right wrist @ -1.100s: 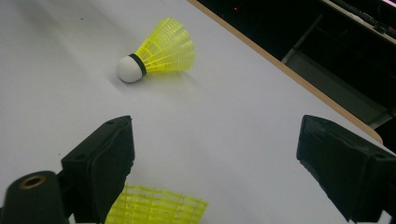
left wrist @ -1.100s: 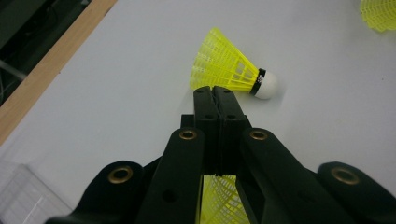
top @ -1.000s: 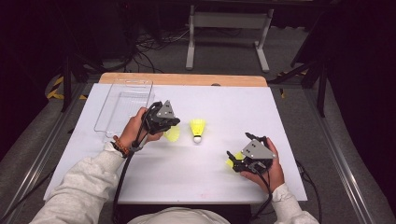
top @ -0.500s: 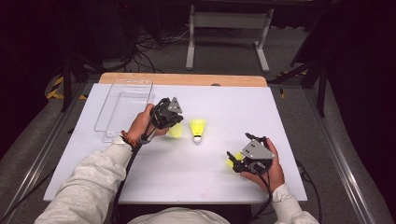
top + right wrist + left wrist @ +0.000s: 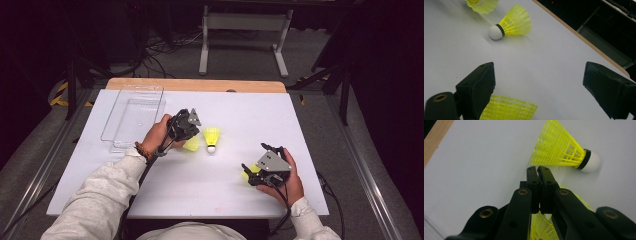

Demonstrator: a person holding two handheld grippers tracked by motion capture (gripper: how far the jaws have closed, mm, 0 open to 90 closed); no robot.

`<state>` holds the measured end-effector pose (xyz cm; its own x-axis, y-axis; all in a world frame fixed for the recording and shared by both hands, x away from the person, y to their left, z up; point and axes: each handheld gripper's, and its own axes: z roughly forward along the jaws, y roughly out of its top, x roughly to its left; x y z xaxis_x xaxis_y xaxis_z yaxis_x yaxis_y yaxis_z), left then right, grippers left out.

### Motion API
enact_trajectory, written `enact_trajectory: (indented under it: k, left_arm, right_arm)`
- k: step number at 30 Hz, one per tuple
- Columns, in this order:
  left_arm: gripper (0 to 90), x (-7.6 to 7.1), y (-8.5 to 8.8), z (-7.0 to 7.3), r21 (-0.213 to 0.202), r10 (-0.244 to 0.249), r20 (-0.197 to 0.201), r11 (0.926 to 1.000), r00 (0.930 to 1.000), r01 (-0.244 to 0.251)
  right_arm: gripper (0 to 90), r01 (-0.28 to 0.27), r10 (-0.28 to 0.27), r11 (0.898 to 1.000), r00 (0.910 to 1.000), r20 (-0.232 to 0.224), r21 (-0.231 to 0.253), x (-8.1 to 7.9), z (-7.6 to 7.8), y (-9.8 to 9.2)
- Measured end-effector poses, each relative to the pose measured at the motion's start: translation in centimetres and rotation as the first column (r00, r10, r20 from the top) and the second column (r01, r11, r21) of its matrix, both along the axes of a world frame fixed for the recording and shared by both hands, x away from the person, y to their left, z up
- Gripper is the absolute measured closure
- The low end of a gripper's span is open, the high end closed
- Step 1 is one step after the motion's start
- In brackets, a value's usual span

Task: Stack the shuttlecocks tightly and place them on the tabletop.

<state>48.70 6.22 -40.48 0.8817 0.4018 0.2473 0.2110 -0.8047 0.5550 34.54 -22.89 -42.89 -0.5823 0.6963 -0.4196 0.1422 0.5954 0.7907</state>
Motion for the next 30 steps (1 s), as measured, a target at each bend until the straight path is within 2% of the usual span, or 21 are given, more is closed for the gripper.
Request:
enact_trajectory:
  k: [6, 9, 12, 15, 17, 22, 24, 30]
  left_arm:
    - [82.7, 0.01, -0.07, -0.18, -0.010, 0.006, -0.008, 0.9999, 0.9999, -0.006]
    - [81.8, 0.05, -0.13, -0.18, -0.008, 0.007, 0.001, 0.9999, 1.0000, -0.007]
    - [76.5, 0.08, -0.22, -0.21, -0.017, 0.020, 0.008, 0.9997, 0.9998, -0.020]
    - [74.7, 0.05, -0.30, -0.24, -0.028, 0.006, -0.008, 0.9996, 0.9999, -0.007]
    - [75.3, 0.00, -0.40, -0.27, -0.015, -0.009, -0.013, 0.9998, 0.9999, 0.009]
    - [78.4, -0.19, -0.47, -0.27, -0.026, -0.030, -0.034, 0.9992, 0.9990, 0.029]
    - [78.4, -0.36, -0.42, -0.29, -0.024, -0.024, -0.021, 0.9994, 0.9995, 0.023]
    - [77.4, -0.52, -0.22, -0.34, -0.034, -0.029, -0.030, 0.9990, 0.9991, 0.028]
  right_arm:
    - [11.4, 0.000, 0.000, 1.000, 0.9999, 0.012, -0.006, -0.11, 0.09, 0.09]
    - [11.5, -0.005, 0.005, 1.000, 0.9999, 0.013, -0.007, -0.13, 0.08, 0.18]
    - [11.3, -0.009, 0.009, 1.000, 0.9999, 0.013, -0.007, -0.16, 0.08, 0.22]
    - [11.3, -0.010, 0.010, 1.000, 0.9999, 0.010, -0.002, -0.17, 0.08, 0.17]
    - [11.3, -0.012, 0.012, 1.000, 0.9999, 0.008, -0.003, -0.15, 0.07, 0.15]
    - [11.3, -0.021, 0.021, 1.000, 0.9998, 0.007, -0.004, -0.22, 0.09, 0.13]
    - [11.2, -0.023, 0.023, 1.000, 0.9997, 0.006, -0.007, -0.22, 0.08, 0.12]
    - [11.0, -0.024, 0.024, 1.000, 0.9997, 0.001, -0.013, -0.25, 0.04, 0.22]
